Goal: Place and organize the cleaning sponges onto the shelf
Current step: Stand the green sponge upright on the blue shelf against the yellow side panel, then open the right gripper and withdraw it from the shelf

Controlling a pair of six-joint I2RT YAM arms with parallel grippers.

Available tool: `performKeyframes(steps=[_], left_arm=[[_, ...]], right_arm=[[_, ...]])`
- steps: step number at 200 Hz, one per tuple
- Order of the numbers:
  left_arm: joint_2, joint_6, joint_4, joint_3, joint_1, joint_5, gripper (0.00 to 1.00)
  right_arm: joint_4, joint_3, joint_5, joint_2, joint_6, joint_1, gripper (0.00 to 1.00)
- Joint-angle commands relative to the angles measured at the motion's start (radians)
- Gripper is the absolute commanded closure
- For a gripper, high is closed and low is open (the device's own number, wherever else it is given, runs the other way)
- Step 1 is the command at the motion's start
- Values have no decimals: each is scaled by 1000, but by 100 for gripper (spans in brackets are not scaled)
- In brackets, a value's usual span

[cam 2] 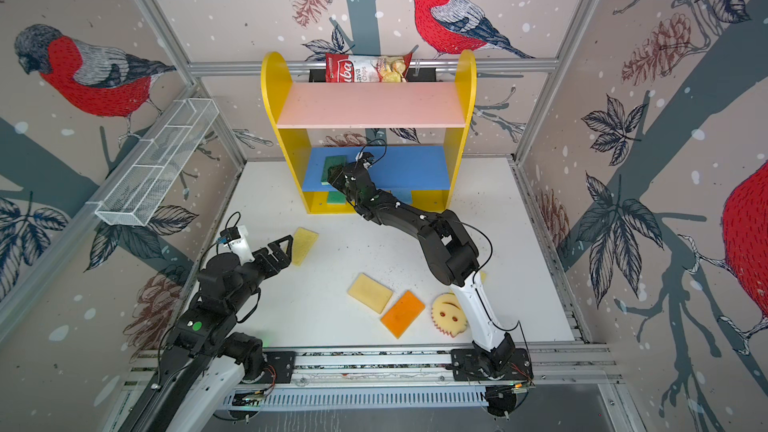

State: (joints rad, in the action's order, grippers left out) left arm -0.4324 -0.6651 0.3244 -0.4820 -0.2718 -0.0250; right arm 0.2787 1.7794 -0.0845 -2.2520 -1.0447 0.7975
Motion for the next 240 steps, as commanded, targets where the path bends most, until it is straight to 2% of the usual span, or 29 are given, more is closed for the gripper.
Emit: performKeyframes(steps=[1, 15, 85, 145, 171, 204, 240], left_arm=[[-2, 1, -25, 2, 1, 8, 2], [-6, -6, -21, 1, 2, 9, 2], [7, -18, -12, 4, 1, 11, 2], [6, -16, -9, 2, 2, 2, 2], [-4, -17, -13, -5, 0, 14, 2], [-17, 0, -25, 3, 1, 26, 2], [-115, 15, -110, 47, 0, 193, 8]], right_arm=[[-83, -5, -30, 12, 52, 5, 32], [-100, -9, -52, 25, 69, 9, 28], [-95, -63, -68, 59, 69, 10, 23], [-85, -111, -85, 99, 97, 6, 24], [-72, -170, -76, 160, 130, 11, 25], [-30, -318, -74, 299, 239, 42, 30], [-49, -501, -51, 464, 414, 55, 35]])
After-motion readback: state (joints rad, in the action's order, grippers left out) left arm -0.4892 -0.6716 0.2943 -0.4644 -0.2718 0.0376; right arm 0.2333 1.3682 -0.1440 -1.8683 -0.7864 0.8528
